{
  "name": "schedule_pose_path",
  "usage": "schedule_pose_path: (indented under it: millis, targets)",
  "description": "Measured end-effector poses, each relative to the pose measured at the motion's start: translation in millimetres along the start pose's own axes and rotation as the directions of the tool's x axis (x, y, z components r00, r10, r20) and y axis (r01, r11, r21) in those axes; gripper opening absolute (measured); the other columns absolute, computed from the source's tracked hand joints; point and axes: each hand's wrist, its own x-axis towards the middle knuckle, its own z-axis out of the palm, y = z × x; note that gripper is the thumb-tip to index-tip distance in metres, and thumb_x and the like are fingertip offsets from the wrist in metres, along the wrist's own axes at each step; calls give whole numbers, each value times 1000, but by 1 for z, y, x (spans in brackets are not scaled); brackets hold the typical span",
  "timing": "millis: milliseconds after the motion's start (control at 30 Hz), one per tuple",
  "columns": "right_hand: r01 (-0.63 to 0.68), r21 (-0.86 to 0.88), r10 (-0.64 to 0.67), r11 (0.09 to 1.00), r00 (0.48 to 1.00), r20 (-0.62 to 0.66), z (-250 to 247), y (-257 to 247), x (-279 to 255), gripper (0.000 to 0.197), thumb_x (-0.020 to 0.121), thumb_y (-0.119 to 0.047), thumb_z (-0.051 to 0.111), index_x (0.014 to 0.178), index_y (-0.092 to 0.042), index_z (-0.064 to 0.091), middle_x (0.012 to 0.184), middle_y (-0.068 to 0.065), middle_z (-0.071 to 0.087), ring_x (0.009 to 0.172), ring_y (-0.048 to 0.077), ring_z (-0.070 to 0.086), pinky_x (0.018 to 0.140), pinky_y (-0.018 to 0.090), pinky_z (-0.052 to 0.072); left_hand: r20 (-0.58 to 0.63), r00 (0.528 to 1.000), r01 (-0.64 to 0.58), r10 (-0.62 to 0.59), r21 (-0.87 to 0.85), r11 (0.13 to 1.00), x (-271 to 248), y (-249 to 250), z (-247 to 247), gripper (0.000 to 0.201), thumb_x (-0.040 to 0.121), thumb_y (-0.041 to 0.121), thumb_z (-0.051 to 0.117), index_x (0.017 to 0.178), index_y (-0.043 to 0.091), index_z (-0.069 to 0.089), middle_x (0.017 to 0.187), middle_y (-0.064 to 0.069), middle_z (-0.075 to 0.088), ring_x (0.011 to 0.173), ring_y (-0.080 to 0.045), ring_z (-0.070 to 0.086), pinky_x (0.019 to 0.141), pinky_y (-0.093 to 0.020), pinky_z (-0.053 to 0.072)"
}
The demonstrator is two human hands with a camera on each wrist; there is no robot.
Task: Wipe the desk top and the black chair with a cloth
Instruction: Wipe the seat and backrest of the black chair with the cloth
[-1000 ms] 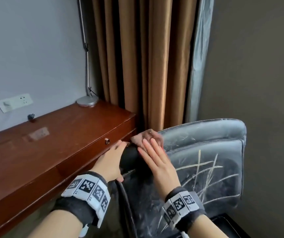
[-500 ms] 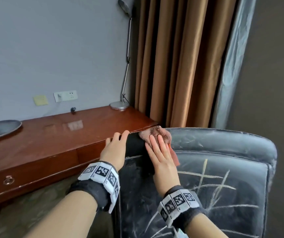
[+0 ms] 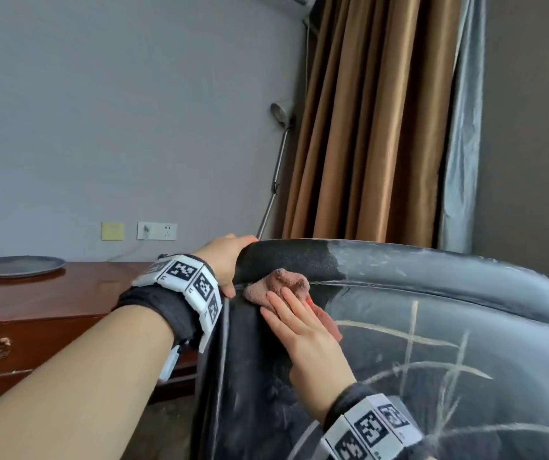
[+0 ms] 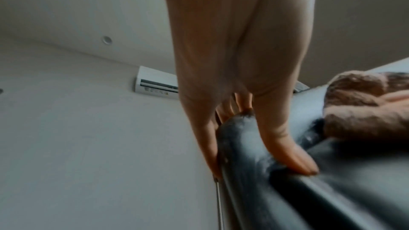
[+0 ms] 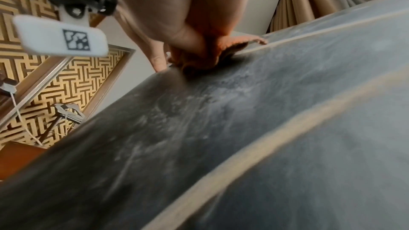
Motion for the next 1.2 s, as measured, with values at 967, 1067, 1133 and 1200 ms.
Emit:
schedule_pose_path:
  millis: [967, 1067, 1133, 1200]
  targets:
    - [202, 110, -228, 973, 912, 343, -6, -75, -17, 88, 71, 14, 38, 149, -21, 20, 157, -6, 5, 141, 11, -12, 116, 23, -4, -475, 874, -152, -102, -468, 871, -78, -59, 67, 62, 100, 7, 32, 146, 44, 12, 111, -13, 54, 96, -25, 54, 83, -26, 38]
    - [143, 79, -160, 987, 941, 298, -19, -65, 6, 91, 76, 15, 40, 151, -24, 6, 157, -10, -6, 143, 7, -11, 112, 13, 0, -493, 862, -130, -118, -439, 889, -76, -58, 71, 63, 100, 8, 31, 145, 47, 10, 110, -17, 59, 95, -28, 58, 87, -31, 43]
    - [15, 68, -30, 998, 975, 221, -14, -69, 15, 92, 77, 14, 43, 151, -26, 4, 156, -11, -10, 143, 7, -15, 116, 21, 6, -485, 864, -98, -135, -423, 901, -74, -59, 76, 66, 99, 7, 30, 144, 51, 8, 104, -21, 62, 93, -32, 60, 87, -34, 46]
    - [9, 57, -19, 998, 985, 172, 5, -80, 5, 90, 75, 7, 53, 150, -24, 16, 157, -8, -3, 140, 10, -14, 116, 28, 10, -473, 871, -102, -132, -438, 893, -73, -61, 78, 69, 98, 5, 29, 143, 53, 8, 105, -18, 63, 96, -29, 61, 87, -30, 46]
